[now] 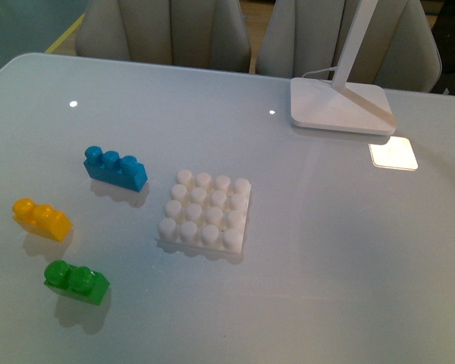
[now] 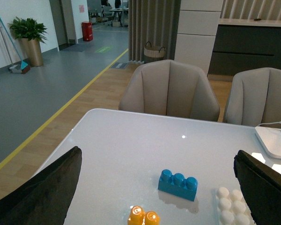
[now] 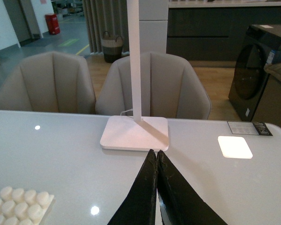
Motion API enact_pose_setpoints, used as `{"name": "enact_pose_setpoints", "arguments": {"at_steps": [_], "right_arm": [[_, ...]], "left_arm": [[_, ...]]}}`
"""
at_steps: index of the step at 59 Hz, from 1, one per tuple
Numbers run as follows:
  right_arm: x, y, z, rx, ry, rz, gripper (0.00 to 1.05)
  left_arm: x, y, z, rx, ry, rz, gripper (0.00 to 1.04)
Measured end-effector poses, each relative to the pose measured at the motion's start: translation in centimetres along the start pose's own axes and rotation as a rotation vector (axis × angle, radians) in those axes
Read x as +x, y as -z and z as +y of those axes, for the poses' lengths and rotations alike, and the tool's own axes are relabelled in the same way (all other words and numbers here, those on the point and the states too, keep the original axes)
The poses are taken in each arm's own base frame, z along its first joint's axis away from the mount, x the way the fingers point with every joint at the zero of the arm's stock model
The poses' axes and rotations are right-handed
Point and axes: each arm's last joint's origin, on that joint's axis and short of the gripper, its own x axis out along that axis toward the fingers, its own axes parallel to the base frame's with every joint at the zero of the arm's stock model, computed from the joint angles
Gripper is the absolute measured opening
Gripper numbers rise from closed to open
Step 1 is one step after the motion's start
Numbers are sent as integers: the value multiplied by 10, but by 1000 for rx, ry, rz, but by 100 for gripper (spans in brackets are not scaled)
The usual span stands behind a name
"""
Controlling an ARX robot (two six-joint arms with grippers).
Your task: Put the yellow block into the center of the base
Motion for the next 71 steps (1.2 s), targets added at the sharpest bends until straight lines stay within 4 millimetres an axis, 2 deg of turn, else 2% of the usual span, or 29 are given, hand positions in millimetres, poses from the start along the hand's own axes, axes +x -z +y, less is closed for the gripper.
{"name": "enact_pose_setpoints", "arguments": {"at_steps": [35,71], "right_arm": [[-21,-5,0,0,0,-17,2],[-41,-1,0,0,-2,-10,2]], "left_arm": [[0,0,0,0,0,0,97],[0,0,0,0,0,0,97]]}}
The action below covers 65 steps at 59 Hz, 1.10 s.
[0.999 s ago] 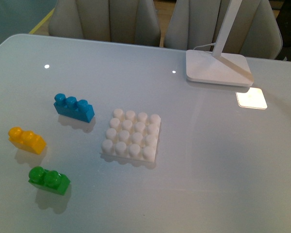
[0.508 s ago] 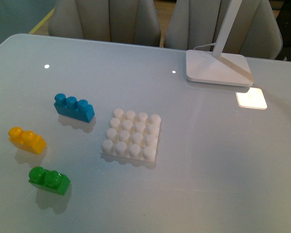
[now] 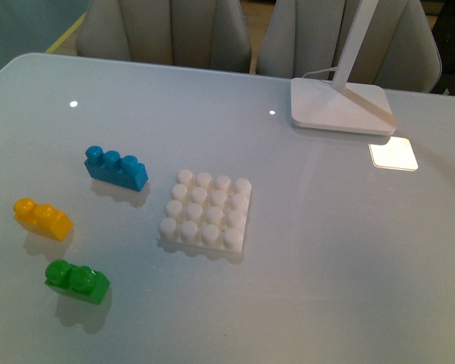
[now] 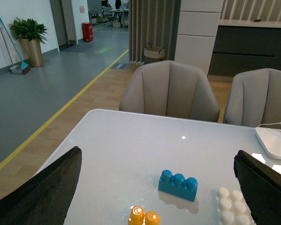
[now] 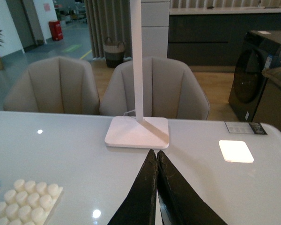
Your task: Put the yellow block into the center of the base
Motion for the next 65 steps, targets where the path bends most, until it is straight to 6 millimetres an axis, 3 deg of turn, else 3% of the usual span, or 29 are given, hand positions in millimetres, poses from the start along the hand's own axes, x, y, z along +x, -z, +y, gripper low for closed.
{"name": "enact_pose_setpoints", "arguments": {"at_steps": [6,38,42,50,65], "right_arm": [[0,0,0,-1,0,0,2],[0,0,0,0,0,-2,97],[0,0,0,0,0,-1,96],[0,0,0,0,0,-2,96],[0,0,0,0,0,-2,96]], "left_arm": [[0,0,0,0,0,0,97],[0,0,0,0,0,0,97],[0,0,0,-3,10,10,97],[6,1,-9,-107,188,532,97],[34,-2,-32,-142,224,591,97]]}}
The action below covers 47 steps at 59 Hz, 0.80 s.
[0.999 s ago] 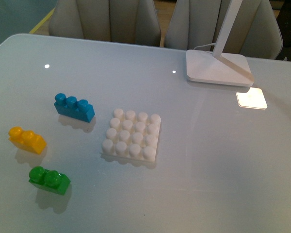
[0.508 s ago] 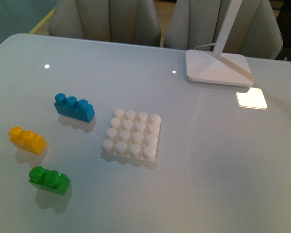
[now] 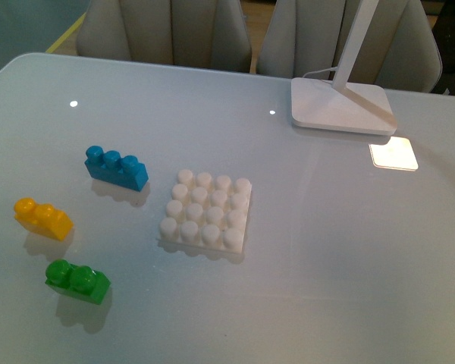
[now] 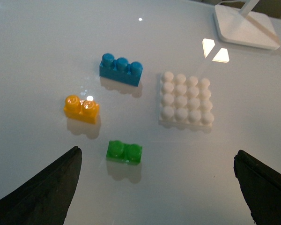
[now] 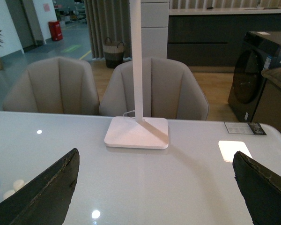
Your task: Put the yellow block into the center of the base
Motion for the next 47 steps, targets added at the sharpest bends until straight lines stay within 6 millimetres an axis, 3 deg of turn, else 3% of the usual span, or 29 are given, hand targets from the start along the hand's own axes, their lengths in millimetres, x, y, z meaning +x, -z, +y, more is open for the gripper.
{"name": "enact_pose_setpoints", "arguments": {"at_steps": [14,27,38,47], "right_arm": [[0,0,0,0,0,0,96],[0,0,0,0,0,0,96],[0,0,0,0,0,0,96],[0,0,0,0,0,0,96]], "left_arm": [[43,-9,-25,24,42,13,97],[89,-9,-32,72,26,37,97],[121,-4,-26,164,0,55,97],[146,1,-5,238,-36,84,97]]}}
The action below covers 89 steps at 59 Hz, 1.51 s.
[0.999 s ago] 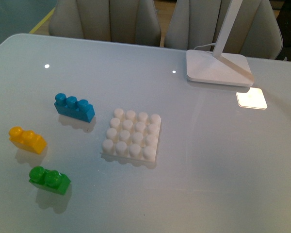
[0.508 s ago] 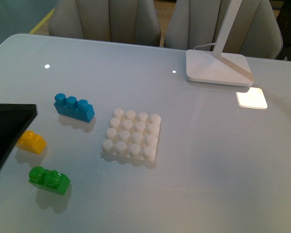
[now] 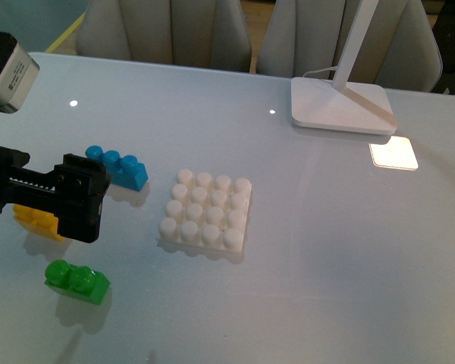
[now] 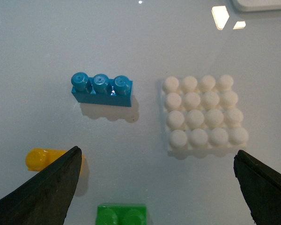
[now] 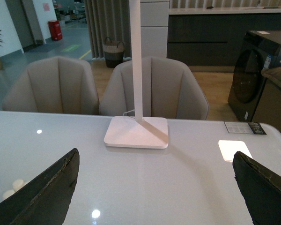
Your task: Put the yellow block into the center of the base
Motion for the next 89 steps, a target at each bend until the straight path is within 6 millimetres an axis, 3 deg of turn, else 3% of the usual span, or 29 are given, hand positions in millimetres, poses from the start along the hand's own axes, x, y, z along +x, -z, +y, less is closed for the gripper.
{"name": "enact_pose_setpoints", "arguments": {"at_steps": [18,25,43,59,89], "right_arm": [[0,0,0,0,0,0,96],[0,0,0,0,0,0,96],[0,0,0,0,0,0,96],[0,0,0,0,0,0,96],[0,0,0,0,0,0,96]], "left_arm": [[39,6,48,-1,-75,76,97],[52,17,66,-1,-96,124,97],[70,37,74,1,-86,200,97],[82,39,80,27,-62,216,97],[91,45,109,37,-99,249,97]]}}
